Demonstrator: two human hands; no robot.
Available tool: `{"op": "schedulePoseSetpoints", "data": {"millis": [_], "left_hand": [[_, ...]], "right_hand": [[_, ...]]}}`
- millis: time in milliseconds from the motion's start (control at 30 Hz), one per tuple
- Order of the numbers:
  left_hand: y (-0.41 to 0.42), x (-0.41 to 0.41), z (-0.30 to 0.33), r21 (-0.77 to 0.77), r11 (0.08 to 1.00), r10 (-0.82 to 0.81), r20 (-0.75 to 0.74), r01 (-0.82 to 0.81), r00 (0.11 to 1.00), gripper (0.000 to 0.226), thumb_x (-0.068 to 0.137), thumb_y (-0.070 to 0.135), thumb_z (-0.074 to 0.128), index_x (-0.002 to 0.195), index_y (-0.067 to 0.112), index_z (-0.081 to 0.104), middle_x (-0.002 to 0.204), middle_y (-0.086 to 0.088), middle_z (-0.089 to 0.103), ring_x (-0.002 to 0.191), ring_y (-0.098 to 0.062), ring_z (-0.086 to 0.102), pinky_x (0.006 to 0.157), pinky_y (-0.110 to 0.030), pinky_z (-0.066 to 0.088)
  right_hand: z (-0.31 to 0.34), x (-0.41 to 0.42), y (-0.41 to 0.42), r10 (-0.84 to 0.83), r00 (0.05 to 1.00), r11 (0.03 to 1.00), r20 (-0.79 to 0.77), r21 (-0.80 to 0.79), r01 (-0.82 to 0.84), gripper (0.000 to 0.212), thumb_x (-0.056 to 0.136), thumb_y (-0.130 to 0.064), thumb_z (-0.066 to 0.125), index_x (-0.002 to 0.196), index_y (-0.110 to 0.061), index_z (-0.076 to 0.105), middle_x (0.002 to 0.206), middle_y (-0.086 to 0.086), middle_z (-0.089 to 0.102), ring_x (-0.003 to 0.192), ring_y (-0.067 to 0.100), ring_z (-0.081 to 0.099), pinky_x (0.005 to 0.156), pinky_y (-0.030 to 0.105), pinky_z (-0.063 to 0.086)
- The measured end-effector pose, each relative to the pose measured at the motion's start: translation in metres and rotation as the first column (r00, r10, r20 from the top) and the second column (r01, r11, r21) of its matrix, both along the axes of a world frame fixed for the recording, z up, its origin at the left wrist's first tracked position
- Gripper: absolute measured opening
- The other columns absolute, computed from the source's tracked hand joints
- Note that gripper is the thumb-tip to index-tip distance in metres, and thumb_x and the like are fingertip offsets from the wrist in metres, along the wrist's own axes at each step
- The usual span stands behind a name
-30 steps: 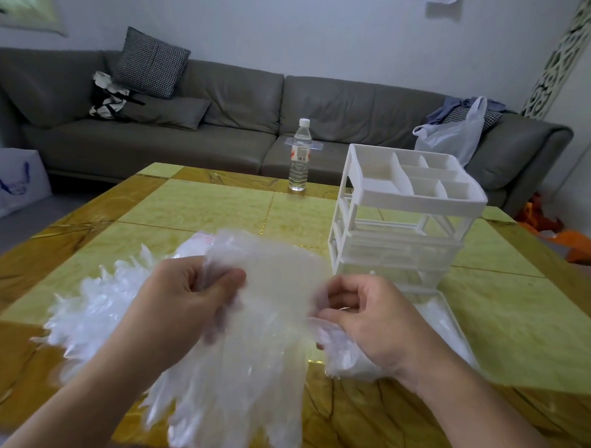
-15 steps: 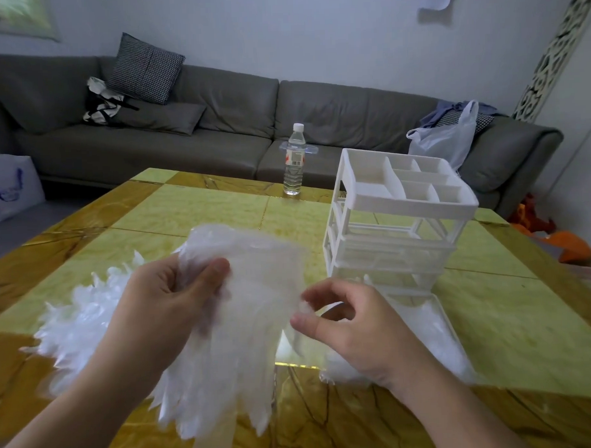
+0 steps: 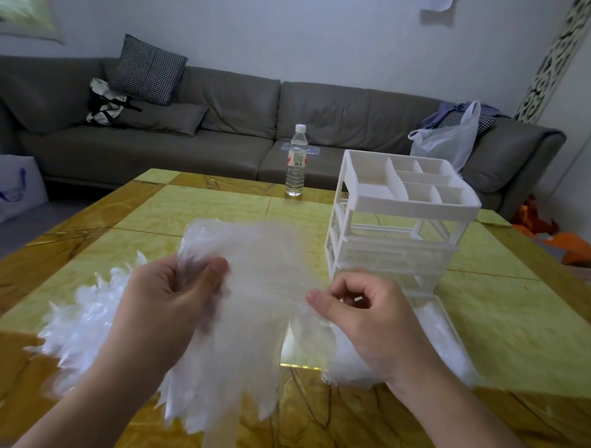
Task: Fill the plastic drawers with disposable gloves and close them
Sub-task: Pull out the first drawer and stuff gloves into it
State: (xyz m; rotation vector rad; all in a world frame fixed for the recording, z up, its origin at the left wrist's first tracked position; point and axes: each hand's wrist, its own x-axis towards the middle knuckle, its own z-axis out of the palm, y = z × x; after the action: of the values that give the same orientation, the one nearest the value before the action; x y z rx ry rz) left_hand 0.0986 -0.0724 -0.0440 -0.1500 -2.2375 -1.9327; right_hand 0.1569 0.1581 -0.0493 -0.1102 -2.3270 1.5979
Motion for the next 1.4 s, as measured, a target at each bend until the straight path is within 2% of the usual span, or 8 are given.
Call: {"op": "schedulePoseSetpoints", "data": {"millis": [133,300,567,767,867,967,1200,1400], "left_hand": [[0.000,-0.001,-0.002,0.014,1.000,0.019,0.003,-0.019,1.000,0.028,0.092,0.032,0.074,0.076,0.009,0.074,0.064,-0.017,0.071,0.053,-0.031,0.066,0.056,-0.039,0.054],[-0.001,0.000,-0.001,0.028,0.999,0.016,0.014,-0.016,1.000,0.028,0.093,0.033,0.073,0.078,0.010,0.074,0.066,-0.017,0.072,0.056,-0.034,0.069,0.057,-0.043,0.056],[0.000,0.003,0.001,0.042,0.997,-0.059,0.035,0.057,0.998,0.026,0.091,0.034,0.073,0.078,0.011,0.075,0.062,-0.010,0.071,0.051,-0.020,0.065,0.048,-0.035,0.049],[0.002,0.005,0.001,0.010,0.998,-0.067,0.018,0.066,0.998,0.026,0.088,0.035,0.074,0.078,0.010,0.074,0.062,-0.013,0.071,0.049,-0.020,0.064,0.043,-0.026,0.049],[0.003,0.006,0.000,0.000,0.997,-0.074,0.022,0.074,0.997,0.029,0.089,0.034,0.074,0.076,0.009,0.073,0.062,-0.017,0.070,0.049,-0.024,0.065,0.044,-0.027,0.051],[0.003,0.005,0.000,0.013,0.998,-0.064,0.035,0.063,0.997,0.028,0.091,0.034,0.074,0.077,0.009,0.074,0.065,-0.017,0.072,0.051,-0.024,0.066,0.046,-0.029,0.052],[0.002,0.004,0.000,0.082,0.994,-0.077,0.070,0.071,0.995,0.024,0.091,0.031,0.074,0.080,0.010,0.077,0.070,-0.015,0.075,0.056,-0.024,0.069,0.049,-0.033,0.055],[-0.002,0.001,0.000,0.119,0.990,-0.088,0.087,0.077,0.992,0.023,0.090,0.033,0.074,0.080,0.013,0.077,0.074,-0.020,0.074,0.059,-0.031,0.069,0.058,-0.043,0.056]], "right_hand": [[0.006,0.002,0.005,0.077,0.997,0.997,0.007,-0.027,-0.077,0.043,0.086,-0.026,0.087,0.069,-0.002,0.056,0.058,-0.007,0.045,0.056,0.010,0.041,0.059,0.020,0.039],[0.007,0.005,0.004,0.197,0.978,0.955,0.075,-0.241,-0.174,0.030,0.086,0.008,0.078,0.080,-0.005,0.052,0.078,0.014,0.070,0.060,0.023,0.060,0.056,0.041,0.046],[0.004,0.003,-0.004,0.157,0.980,0.981,0.121,-0.131,-0.141,0.014,0.089,-0.036,0.084,0.095,-0.027,0.076,0.073,0.000,0.051,0.062,0.015,0.047,0.056,0.027,0.039],[0.005,0.005,-0.008,0.193,0.978,0.973,0.085,-0.143,-0.180,0.027,0.091,-0.011,0.080,0.070,-0.011,0.063,0.071,0.001,0.060,0.069,0.012,0.056,0.066,0.026,0.048],[0.008,0.007,-0.006,0.245,0.968,0.927,0.058,-0.308,-0.216,0.028,0.090,0.003,0.076,0.074,-0.005,0.056,0.088,0.020,0.076,0.083,0.024,0.076,0.080,0.039,0.059],[0.006,0.006,-0.006,0.259,0.965,0.867,0.041,-0.450,-0.213,0.025,0.086,0.012,0.077,0.086,-0.003,0.056,0.080,0.022,0.070,0.067,0.032,0.069,0.061,0.040,0.056],[0.003,0.000,0.006,0.230,0.970,0.926,0.078,-0.326,-0.193,0.022,0.074,-0.001,0.091,0.085,-0.006,0.073,0.071,0.003,0.057,0.056,0.022,0.044,0.051,0.031,0.040],[0.005,0.001,0.018,0.245,0.957,0.952,0.155,-0.226,-0.207,0.014,0.079,-0.010,0.084,0.083,-0.004,0.072,0.072,0.003,0.054,0.068,0.024,0.049,0.062,0.037,0.045]]}}
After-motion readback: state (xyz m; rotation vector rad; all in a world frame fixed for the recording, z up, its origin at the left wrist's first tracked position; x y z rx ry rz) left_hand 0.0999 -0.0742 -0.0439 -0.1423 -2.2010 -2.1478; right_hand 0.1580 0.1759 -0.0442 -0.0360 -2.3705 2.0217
